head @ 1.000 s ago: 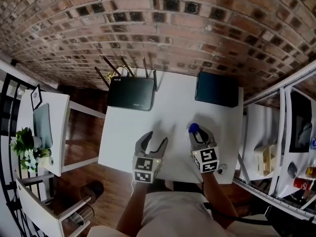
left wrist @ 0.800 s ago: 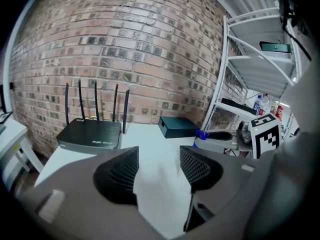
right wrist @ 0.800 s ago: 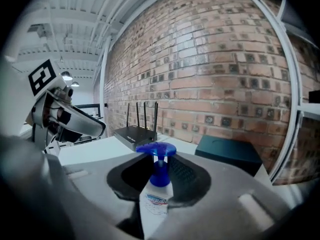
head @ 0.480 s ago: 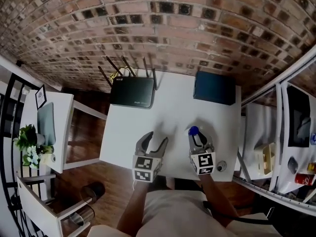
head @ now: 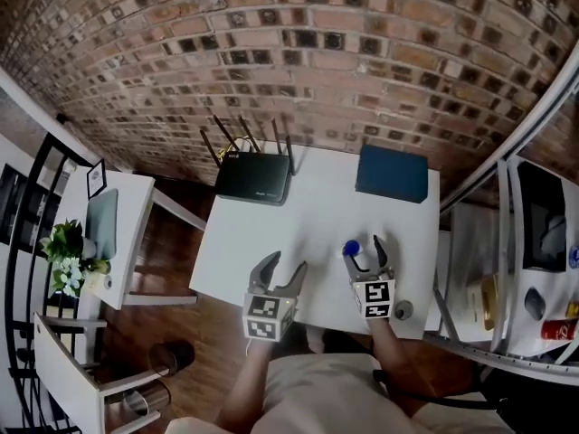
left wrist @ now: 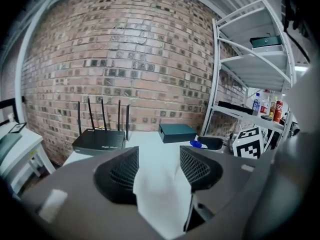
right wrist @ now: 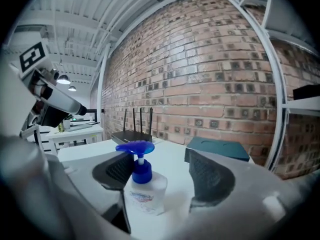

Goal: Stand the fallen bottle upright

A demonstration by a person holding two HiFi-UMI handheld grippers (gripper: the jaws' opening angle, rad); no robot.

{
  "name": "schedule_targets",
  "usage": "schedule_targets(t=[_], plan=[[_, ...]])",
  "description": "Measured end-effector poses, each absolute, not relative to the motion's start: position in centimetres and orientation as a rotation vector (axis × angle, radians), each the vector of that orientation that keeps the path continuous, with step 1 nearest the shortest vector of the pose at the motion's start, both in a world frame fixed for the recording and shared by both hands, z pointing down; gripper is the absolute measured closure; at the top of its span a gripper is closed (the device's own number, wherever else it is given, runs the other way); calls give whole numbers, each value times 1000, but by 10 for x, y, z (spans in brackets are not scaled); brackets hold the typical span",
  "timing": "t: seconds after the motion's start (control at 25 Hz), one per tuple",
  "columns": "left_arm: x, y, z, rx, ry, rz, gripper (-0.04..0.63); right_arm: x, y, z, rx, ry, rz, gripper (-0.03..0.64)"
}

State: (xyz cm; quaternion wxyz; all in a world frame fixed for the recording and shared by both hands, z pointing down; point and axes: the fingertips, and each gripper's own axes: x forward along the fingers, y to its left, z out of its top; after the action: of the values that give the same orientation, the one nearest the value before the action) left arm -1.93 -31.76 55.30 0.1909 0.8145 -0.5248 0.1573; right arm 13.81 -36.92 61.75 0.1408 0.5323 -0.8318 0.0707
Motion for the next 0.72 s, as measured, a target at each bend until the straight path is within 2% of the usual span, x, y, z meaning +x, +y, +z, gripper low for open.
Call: schedule_targets(t=[0.16,0.4,0.72], plan=[[-20,-290,554,2276,-1505,479,316,149,-372,623,1605,-2437,320,166],[-35,-250,560,2251,-1510,502,316,134,-369,631,1536,-2519,379,41],[-67,-196,552,2281,-1470,436,316,101,-348,645,1520,-2481,503,41]])
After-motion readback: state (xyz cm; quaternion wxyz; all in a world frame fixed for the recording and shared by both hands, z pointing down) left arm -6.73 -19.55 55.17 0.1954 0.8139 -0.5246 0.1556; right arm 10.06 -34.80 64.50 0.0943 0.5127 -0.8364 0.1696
